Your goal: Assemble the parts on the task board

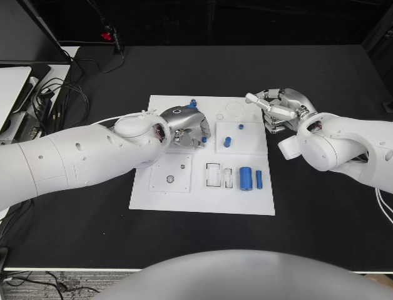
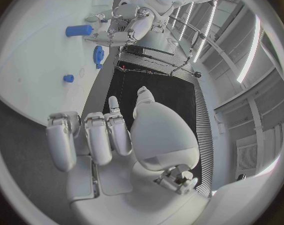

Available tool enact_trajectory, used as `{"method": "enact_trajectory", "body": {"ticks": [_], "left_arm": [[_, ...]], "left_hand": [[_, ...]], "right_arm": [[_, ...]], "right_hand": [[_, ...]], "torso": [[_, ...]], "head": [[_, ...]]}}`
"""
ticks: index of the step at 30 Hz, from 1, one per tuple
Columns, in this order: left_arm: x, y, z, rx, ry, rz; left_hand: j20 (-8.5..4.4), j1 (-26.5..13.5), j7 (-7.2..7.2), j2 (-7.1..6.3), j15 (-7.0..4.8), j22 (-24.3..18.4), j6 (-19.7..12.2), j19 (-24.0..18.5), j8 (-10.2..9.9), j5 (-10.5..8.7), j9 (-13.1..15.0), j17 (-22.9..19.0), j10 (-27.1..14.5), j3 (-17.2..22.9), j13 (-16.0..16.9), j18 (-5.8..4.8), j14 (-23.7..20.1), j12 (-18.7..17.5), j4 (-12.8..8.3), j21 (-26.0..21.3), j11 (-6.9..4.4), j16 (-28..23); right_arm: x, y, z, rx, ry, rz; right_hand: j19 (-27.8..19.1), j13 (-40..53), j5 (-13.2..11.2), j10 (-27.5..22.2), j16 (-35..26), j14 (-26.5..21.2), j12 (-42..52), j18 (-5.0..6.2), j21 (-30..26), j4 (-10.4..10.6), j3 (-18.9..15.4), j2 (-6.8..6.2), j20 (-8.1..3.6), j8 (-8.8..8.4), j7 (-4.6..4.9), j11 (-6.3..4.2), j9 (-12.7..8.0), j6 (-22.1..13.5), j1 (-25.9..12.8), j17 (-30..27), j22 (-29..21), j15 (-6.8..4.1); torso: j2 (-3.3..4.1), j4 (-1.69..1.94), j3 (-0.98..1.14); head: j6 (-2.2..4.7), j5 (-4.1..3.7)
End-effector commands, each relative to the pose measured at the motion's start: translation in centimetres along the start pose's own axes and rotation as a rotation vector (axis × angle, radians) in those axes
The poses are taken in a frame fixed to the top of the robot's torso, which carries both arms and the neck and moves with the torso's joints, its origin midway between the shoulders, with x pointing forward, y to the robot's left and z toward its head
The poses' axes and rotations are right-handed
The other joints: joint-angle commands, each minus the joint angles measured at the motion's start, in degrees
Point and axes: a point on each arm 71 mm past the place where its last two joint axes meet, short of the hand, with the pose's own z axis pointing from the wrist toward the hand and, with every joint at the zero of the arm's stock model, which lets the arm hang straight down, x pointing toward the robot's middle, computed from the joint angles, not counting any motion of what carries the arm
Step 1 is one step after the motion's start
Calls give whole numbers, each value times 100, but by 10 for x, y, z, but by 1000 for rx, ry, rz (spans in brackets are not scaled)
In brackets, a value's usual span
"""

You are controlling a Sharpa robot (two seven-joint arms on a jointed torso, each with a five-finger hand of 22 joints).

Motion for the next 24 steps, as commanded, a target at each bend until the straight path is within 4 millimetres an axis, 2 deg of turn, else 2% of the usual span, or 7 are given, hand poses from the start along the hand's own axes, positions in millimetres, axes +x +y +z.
{"method": "enact_trajectory", "body": {"ticks": [1,14,24], "left_arm": [[1,-3,1,15,15,32],[1,-6,1,37,14,78],[1,-5,2,22,18,80]], "left_hand": [[-33,52,2,30,-52,1327,52,229,27,-21,2,1316,92,54,-6,58,532,-36,5,24,-10,11],[-65,67,-52,110,-94,1340,250,254,35,-27,-1,1359,463,185,-12,48,547,-263,10,57,-65,25],[-84,103,-62,108,-107,1349,297,271,-11,-26,-19,1380,636,289,-13,41,555,-460,6,81,-78,32]], "right_arm": [[1,1,0,-9,10,0],[1,1,1,-10,10,0],[1,1,0,-9,10,1]], "right_hand": [[624,1508,21,607,14,605,15,-40,17,2,-41,26,17,18,260,12,-5,-7,16,1509,1510,16],[624,1508,21,607,14,605,15,-40,17,2,-41,26,17,18,260,12,-5,-7,16,1509,1510,16],[624,1508,21,607,14,605,15,-40,17,2,-41,26,17,18,260,12,-5,-7,16,1509,1510,16]], "torso": [[0,2,-2],[2,2,-1],[3,8,1]], "head": [[0,0],[0,-2],[0,-1]]}}
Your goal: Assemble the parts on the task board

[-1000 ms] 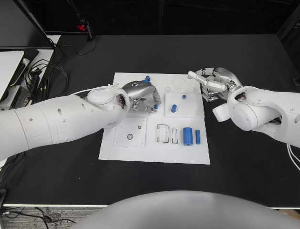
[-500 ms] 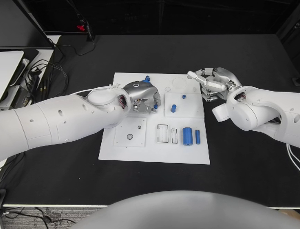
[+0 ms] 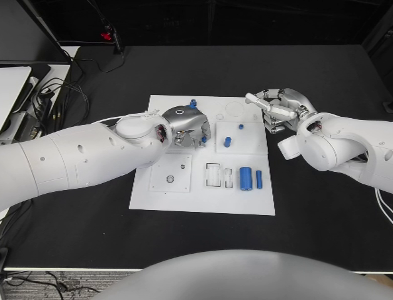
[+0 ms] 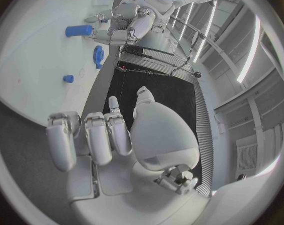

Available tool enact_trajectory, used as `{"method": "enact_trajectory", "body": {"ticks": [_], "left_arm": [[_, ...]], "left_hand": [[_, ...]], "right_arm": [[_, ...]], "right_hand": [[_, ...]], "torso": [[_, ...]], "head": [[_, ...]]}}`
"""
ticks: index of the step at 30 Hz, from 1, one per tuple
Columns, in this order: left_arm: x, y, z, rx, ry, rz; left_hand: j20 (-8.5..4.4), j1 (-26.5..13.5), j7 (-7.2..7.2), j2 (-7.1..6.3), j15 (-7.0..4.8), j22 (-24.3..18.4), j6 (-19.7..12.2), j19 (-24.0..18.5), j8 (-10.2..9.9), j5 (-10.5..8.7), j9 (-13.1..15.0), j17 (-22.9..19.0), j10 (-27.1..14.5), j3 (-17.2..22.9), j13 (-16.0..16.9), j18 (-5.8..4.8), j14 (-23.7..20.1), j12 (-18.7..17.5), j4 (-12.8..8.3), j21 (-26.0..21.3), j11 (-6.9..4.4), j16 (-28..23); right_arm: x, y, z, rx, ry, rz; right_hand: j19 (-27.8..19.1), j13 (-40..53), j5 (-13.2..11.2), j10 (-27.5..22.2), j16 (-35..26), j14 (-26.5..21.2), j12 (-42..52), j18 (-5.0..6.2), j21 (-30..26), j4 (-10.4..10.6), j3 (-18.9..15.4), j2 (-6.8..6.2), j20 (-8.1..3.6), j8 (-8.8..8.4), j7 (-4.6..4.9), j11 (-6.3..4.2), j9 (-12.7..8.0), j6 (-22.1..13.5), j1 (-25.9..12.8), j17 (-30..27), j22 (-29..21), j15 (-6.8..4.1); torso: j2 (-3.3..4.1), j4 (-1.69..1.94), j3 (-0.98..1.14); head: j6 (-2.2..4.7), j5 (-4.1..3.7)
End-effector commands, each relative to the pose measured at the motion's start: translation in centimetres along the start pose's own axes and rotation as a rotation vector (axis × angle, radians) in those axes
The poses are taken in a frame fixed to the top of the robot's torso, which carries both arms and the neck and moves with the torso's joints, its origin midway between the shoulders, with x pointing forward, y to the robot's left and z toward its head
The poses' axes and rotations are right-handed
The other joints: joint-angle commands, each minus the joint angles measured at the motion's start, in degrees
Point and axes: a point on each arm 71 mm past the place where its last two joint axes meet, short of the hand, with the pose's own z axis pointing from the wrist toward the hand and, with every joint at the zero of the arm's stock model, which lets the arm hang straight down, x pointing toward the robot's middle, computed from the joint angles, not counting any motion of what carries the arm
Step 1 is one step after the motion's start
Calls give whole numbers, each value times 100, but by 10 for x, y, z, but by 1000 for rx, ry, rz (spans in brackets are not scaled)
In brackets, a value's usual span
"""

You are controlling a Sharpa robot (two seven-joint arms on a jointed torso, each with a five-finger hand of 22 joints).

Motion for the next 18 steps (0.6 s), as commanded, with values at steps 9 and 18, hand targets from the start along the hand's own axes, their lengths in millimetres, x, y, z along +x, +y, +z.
{"method": "enact_trajectory", "body": {"ticks": [9,18], "left_arm": [[2,0,0,-15,23,11],[2,2,0,-27,18,12]], "left_hand": [[-63,78,-4,-27,-43,1366,5,303,-106,-29,-37,1435,382,189,-1,29,575,-265,3,69,-26,50],[-52,42,42,-103,-10,1365,-95,299,-192,-31,-60,1420,350,241,-3,29,569,-502,7,65,16,45]], "right_arm": [[1,1,0,-9,10,0],[1,1,0,-9,10,0]], "right_hand": [[624,1508,22,607,14,605,15,-41,17,2,-41,26,17,18,260,12,-6,-7,16,1509,1509,17],[624,1508,22,607,14,605,15,-41,17,2,-41,26,17,18,260,12,-6,-7,16,1509,1509,17]], "torso": [[0,-6,-2],[2,-2,2]], "head": [[0,-10],[0,-7]]}}
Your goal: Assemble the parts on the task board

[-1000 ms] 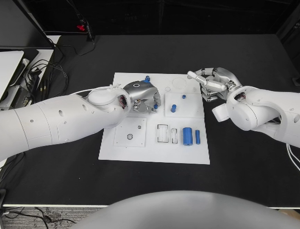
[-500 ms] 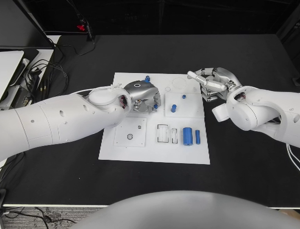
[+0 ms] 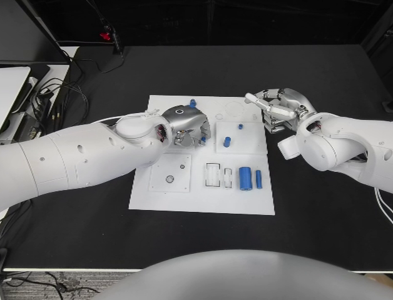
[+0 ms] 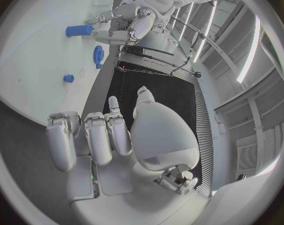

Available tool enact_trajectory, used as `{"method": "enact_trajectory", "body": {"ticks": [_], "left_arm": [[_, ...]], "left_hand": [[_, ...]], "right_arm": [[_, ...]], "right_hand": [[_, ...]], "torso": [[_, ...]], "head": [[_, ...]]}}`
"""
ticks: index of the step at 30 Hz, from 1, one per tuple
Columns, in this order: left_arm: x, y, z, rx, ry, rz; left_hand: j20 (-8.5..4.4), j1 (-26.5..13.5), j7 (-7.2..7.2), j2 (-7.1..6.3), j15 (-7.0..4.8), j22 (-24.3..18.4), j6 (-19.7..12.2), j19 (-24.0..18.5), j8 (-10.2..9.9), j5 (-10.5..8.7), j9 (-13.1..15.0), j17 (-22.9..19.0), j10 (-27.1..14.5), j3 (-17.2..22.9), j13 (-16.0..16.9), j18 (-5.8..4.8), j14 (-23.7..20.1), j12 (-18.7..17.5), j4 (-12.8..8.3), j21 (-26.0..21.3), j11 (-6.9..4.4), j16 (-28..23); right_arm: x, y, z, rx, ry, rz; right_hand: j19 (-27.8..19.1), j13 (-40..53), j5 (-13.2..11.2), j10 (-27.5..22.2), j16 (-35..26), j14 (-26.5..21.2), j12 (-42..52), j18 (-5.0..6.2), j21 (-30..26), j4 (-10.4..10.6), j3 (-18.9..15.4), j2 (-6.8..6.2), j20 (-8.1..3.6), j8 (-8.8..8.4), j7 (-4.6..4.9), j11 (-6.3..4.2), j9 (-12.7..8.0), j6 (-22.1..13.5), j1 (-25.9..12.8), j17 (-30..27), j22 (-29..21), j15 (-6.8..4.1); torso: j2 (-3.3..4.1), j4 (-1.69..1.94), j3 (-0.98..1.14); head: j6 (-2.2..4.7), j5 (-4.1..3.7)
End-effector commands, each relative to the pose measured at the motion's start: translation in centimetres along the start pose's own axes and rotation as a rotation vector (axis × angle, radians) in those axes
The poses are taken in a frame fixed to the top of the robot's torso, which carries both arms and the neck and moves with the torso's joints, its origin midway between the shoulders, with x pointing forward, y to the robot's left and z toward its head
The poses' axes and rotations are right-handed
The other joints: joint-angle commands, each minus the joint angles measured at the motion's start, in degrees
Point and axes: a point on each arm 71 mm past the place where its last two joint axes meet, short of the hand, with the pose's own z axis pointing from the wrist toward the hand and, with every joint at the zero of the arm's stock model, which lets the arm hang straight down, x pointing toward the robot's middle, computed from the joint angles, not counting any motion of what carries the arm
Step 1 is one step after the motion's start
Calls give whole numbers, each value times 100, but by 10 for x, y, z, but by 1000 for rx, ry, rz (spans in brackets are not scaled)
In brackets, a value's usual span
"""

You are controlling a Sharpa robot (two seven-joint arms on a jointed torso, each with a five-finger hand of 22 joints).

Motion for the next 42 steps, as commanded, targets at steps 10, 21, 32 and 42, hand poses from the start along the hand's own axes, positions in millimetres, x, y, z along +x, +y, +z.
{"method": "enact_trajectory", "body": {"ticks": [10,21,32,42], "left_arm": [[4,5,-1,-38,31,7],[5,6,-1,-50,52,7],[6,6,0,-50,63,6],[4,6,0,-51,35,8]], "left_hand": [[-2,-25,13,-49,-2,1355,-75,279,-39,-32,-5,1406,4,60,0,36,564,-86,8,-14,41,15],[-6,-38,-39,-35,-25,1351,113,271,48,-36,39,1409,132,139,2,40,565,-179,4,-24,7,16],[-28,-77,-98,-11,-66,1349,312,265,126,-59,82,1423,322,210,5,42,570,-242,6,-30,-44,20],[-74,-30,-178,61,-138,1360,567,286,212,-78,148,1474,586,326,6,34,589,-301,-4,-2,-127,37]], "right_arm": [[1,1,0,-9,9,0],[1,1,0,-10,10,1],[1,1,0,-10,10,1],[2,2,0,-11,11,1]], "right_hand": [[624,1508,22,607,14,605,15,-41,17,2,-41,26,17,18,260,12,-6,-7,16,1509,1510,16],[624,1508,39,607,14,605,15,-41,17,5,-47,28,16,24,259,12,-12,-6,20,1509,1510,15],[624,1508,42,607,14,605,15,-41,17,5,-47,29,16,24,259,12,-13,-6,21,1509,1510,15],[624,1508,42,607,14,605,15,-41,17,5,-47,29,16,24,259,12,-13,-6,21,1509,1510,15]], "torso": [[-3,-1,-2],[-3,0,1],[-2,-1,0],[-3,-3,1]], "head": [[0,6],[0,7],[0,12],[0,7]]}}
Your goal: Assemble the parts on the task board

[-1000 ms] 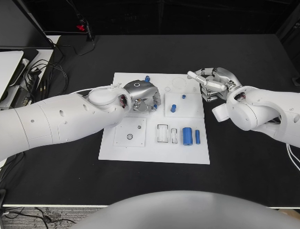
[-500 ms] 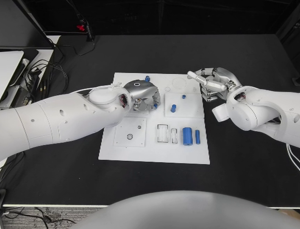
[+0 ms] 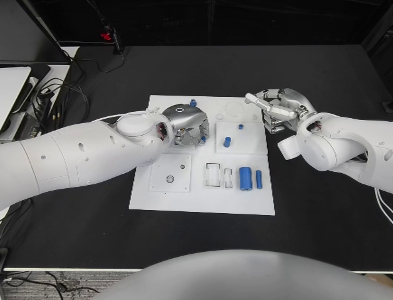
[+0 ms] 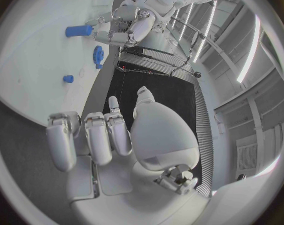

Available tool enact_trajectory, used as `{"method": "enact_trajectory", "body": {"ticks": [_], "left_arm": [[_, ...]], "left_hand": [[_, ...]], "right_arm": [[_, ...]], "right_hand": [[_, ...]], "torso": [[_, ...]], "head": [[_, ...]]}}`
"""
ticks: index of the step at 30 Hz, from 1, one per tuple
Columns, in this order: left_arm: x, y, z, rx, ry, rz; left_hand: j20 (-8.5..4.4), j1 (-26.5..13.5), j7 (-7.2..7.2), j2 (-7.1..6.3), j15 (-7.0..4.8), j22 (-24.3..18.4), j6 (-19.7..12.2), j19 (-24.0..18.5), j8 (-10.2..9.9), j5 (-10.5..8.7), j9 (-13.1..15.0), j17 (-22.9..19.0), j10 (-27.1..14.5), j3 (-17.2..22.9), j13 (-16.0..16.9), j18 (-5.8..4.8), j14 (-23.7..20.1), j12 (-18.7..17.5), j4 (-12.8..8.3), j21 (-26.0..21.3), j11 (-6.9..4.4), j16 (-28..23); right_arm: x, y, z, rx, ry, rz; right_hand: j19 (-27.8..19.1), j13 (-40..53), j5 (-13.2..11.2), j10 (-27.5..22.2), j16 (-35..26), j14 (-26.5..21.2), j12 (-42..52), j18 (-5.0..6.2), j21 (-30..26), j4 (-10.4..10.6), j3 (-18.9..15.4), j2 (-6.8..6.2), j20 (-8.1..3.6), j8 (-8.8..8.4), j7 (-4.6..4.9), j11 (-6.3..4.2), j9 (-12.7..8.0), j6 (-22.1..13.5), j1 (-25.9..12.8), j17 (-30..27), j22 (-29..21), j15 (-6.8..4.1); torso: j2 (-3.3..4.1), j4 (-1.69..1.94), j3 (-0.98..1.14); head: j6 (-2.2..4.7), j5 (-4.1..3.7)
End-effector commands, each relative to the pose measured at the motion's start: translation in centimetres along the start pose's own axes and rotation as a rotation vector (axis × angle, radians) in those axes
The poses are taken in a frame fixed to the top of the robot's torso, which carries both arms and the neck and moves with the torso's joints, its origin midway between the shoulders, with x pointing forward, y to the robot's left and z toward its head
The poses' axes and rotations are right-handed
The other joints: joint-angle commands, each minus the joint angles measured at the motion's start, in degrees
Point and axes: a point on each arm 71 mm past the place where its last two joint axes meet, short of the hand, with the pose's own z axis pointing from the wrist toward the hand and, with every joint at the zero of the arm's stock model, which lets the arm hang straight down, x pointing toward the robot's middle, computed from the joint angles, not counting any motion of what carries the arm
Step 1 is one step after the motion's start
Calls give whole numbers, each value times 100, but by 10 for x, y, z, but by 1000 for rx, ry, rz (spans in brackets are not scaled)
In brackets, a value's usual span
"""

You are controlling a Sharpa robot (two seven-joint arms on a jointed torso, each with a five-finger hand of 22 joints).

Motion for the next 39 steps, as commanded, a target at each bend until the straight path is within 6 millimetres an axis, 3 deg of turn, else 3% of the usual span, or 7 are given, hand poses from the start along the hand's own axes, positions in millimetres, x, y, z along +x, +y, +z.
{"method": "enact_trajectory", "body": {"ticks": [1,13,26,39], "left_arm": [[5,4,-2,-21,18,5],[-5,-1,-2,13,-52,14],[-47,-2,-7,32,-158,56],[-63,26,-29,-44,-173,76]], "left_hand": [[-35,19,-2,69,-57,1356,31,288,15,-18,28,1477,43,37,-1,33,591,-28,6,0,-4,39],[-50,25,-14,74,-74,1357,71,290,17,-19,41,1487,113,66,0,32,594,-58,6,3,-21,42],[-66,7,-28,68,-91,1377,114,332,18,-26,54,1510,180,86,0,17,603,-98,11,55,-36,50],[-75,-25,-34,53,-95,1385,129,351,11,-47,59,1510,208,88,-2,10,603,-130,17,78,-39,50]], "right_arm": [[1,1,0,-10,9,0],[2,1,1,-10,10,1],[1,1,0,-10,9,0],[1,1,0,-11,7,0]], "right_hand": [[624,1508,20,607,14,605,15,-41,17,-10,-32,29,16,24,259,12,-5,-6,21,1510,1510,15],[624,1508,20,607,14,605,15,-41,17,-10,-32,29,16,24,259,12,-5,-6,21,1510,1510,15],[624,1508,20,607,14,605,15,-41,17,-10,-32,29,16,24,259,12,-5,-6,21,1510,1510,15],[624,1508,20,607,14,605,15,-41,17,-10,-32,29,16,24,259,12,-5,-6,21,1510,1510,15]], "torso": [[0,-1,0],[-1,-1,1],[3,9,3],[2,2,2]], "head": [[0,-1],[0,0],[0,19],[0,71]]}}
